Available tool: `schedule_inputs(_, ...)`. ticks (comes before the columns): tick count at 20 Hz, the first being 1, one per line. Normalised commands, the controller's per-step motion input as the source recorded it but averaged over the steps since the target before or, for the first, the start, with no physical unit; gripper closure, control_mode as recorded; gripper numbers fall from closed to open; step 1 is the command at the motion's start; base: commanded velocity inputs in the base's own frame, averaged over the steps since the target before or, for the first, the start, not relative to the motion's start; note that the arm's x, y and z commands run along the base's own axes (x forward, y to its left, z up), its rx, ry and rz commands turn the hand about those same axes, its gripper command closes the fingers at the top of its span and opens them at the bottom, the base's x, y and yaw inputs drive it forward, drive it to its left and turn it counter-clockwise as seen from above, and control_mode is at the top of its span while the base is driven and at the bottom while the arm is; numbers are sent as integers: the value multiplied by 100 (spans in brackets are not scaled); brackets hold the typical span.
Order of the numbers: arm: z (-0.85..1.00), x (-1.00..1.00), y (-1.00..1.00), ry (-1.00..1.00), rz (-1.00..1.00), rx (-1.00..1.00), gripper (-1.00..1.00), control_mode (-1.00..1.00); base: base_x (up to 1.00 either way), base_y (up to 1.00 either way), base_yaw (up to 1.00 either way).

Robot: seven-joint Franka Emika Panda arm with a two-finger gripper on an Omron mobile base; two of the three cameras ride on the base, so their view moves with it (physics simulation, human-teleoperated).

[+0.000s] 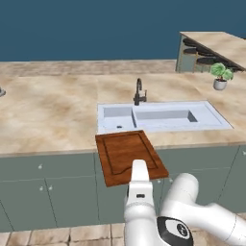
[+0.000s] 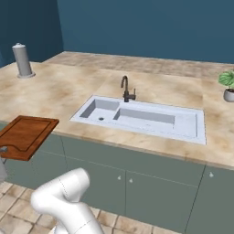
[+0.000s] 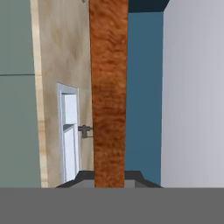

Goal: Move the cutting board and knife to the sink. Then move spray from the cabinet to the counter.

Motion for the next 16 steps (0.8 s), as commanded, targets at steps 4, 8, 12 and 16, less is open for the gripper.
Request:
schedule_inputs(4, 0, 0, 0, 0, 0, 0, 100, 100, 56, 32, -9)
schedule_inputs(8, 0, 0, 0, 0, 0, 0, 100, 100, 51, 33, -11)
schedule_inputs(12, 0, 0, 0, 0, 0, 0, 100, 100, 45, 36, -21)
schedule_inputs(16, 0, 0, 0, 0, 0, 0, 100, 100, 51, 32, -20)
